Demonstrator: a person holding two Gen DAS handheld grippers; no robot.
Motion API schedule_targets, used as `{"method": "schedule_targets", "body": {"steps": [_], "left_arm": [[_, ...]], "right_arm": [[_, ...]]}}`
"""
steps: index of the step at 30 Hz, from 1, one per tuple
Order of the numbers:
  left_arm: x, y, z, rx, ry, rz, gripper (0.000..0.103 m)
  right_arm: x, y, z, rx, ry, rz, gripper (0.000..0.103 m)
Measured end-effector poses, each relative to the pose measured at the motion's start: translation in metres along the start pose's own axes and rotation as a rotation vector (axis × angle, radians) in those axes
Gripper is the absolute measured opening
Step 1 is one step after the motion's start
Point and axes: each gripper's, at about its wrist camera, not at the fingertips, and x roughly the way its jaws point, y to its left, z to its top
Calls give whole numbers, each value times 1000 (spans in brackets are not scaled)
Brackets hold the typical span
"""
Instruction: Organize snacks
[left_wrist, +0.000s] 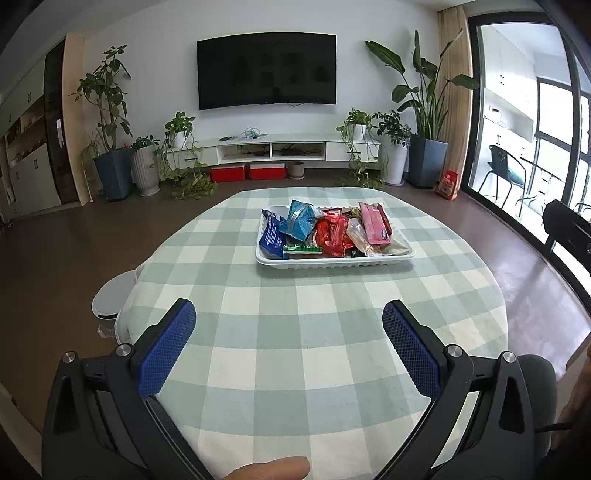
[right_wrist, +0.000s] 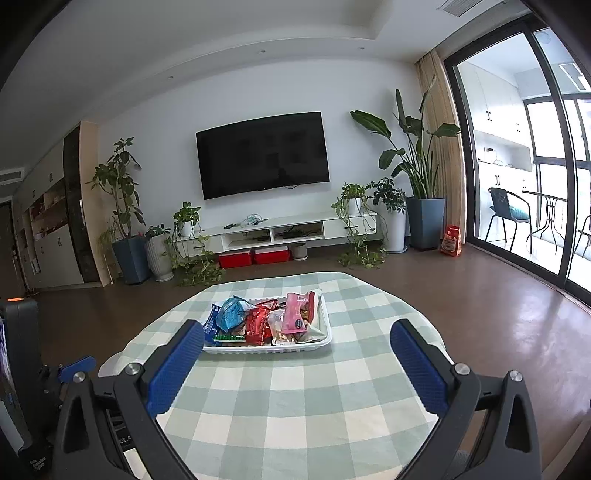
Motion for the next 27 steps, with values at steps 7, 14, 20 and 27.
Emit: {"method": "schedule_targets", "body": {"steps": [7,14,20,27], "left_arm": [[12,6,-5,-18,46,-9,103],[27,10,-9,-29,76,-9,103],[36,12,-14,-31,97,-10,103],[47,15,-19,-45,125,-20,103]], "right_arm": [[7,6,-10,-14,61,-16,103],[19,6,-21,-13,142,-42,103],[34,5,-34,-6,238,-54,103],[45,7,-45,-22,300,-58,103]]}}
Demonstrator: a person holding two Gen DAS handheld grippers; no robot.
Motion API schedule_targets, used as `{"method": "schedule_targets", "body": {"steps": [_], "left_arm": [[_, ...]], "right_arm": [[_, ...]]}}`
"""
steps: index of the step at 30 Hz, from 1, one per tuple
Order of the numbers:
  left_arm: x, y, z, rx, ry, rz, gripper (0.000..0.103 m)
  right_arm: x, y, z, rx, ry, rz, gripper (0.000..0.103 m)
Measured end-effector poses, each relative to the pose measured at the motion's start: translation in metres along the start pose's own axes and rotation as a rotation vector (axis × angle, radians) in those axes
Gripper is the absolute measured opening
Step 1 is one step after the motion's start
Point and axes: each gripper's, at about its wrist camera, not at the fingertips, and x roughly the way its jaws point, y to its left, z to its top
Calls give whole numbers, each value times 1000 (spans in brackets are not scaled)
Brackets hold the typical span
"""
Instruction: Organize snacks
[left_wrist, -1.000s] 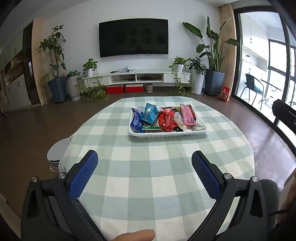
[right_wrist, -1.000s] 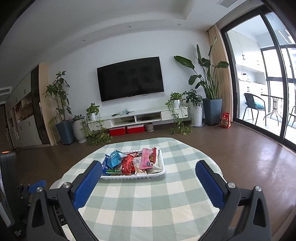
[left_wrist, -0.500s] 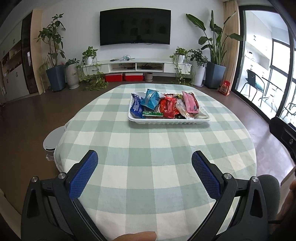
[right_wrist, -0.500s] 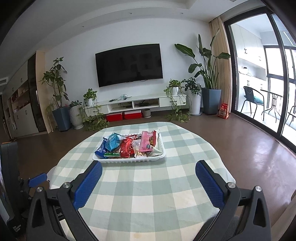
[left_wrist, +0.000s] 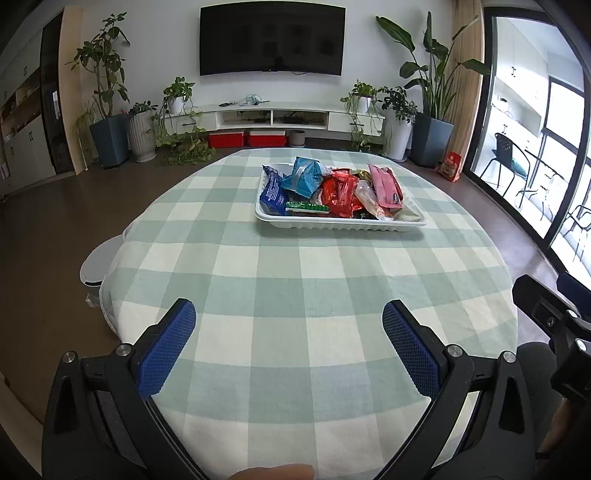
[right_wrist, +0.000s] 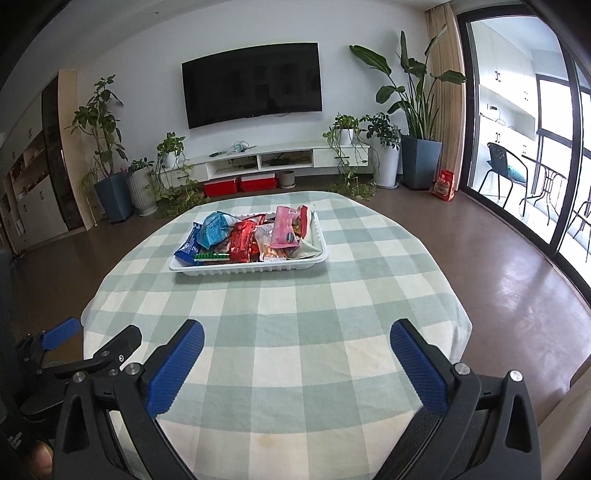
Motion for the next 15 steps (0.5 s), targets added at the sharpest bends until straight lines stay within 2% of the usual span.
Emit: {"method": "schedule_targets", "body": {"steps": [15], "left_arm": [[10,6,-5,-15,17,-4,103]], "right_arm": [[10,11,-8,-31,53,3,103]]}}
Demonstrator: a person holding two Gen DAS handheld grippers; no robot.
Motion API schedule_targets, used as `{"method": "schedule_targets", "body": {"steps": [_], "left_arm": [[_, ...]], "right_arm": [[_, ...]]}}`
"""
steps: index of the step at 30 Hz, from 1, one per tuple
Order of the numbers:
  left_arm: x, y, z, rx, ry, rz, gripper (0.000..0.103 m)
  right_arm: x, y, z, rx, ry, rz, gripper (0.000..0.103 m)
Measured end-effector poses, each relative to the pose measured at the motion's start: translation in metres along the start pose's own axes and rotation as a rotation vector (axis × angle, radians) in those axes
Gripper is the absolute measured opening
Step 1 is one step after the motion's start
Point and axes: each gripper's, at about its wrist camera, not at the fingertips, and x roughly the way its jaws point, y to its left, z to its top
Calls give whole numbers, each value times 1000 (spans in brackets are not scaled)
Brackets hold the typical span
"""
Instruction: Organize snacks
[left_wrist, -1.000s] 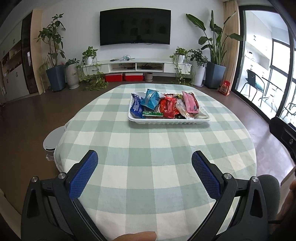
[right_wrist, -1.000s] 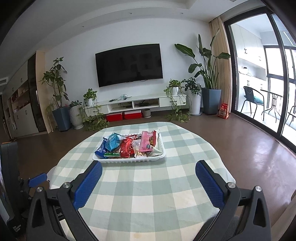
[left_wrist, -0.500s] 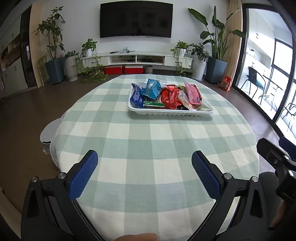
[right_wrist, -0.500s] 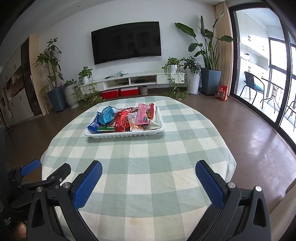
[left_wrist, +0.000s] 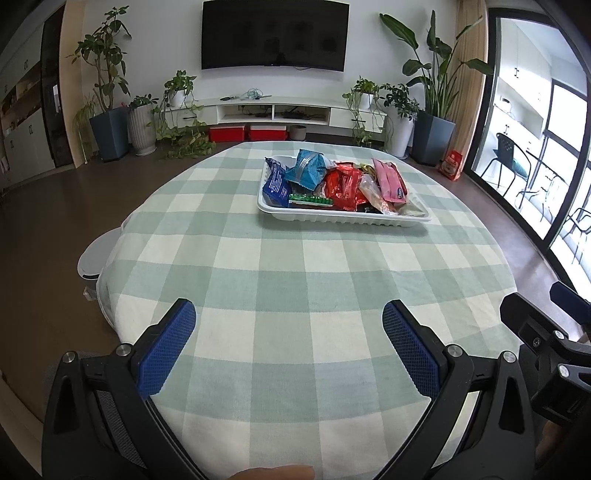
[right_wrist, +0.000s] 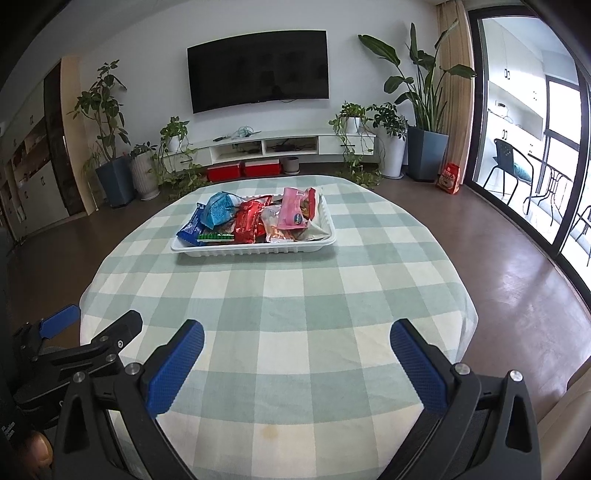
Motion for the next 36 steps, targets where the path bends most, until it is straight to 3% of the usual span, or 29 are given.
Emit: {"method": "schedule_targets", "body": {"steps": [36], "left_arm": [[3,0,-6,-1,8,-6,103]], "right_arm": [[4,5,-4,-8,23,5,103]]}}
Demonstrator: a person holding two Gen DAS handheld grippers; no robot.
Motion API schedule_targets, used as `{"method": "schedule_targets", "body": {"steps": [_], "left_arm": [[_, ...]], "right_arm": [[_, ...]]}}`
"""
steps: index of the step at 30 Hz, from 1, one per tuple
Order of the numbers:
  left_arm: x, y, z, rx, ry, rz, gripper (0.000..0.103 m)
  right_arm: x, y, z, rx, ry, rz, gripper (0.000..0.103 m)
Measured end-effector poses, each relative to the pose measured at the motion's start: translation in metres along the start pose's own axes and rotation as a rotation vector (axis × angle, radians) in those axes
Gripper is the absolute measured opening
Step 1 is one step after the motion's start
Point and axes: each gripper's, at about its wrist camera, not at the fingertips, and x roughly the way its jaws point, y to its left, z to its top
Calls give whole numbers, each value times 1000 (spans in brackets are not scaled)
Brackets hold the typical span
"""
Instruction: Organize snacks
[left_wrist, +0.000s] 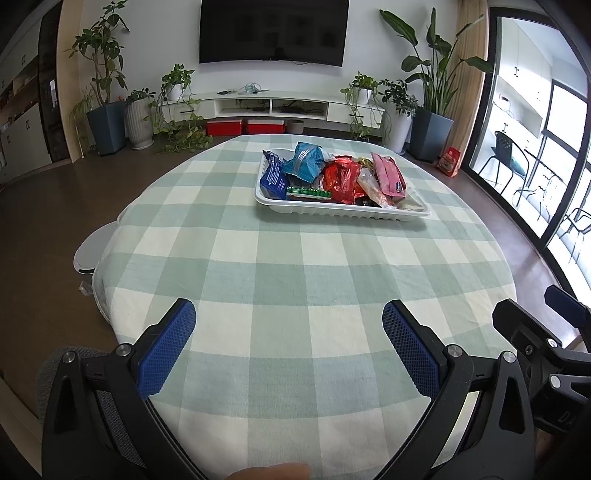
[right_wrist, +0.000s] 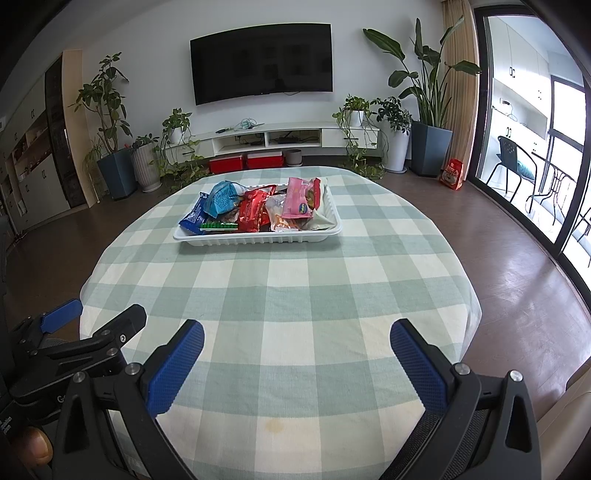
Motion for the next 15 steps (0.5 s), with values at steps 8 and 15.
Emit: {"method": "schedule_targets", "body": {"steps": [8,15], "left_arm": [[0,-4,-4,4,0,-2,103],[0,-4,-4,4,2,-3,103]], "right_arm": [[0,0,0,0,0,0,103],[-1,0,0,0,2,0,103]]}}
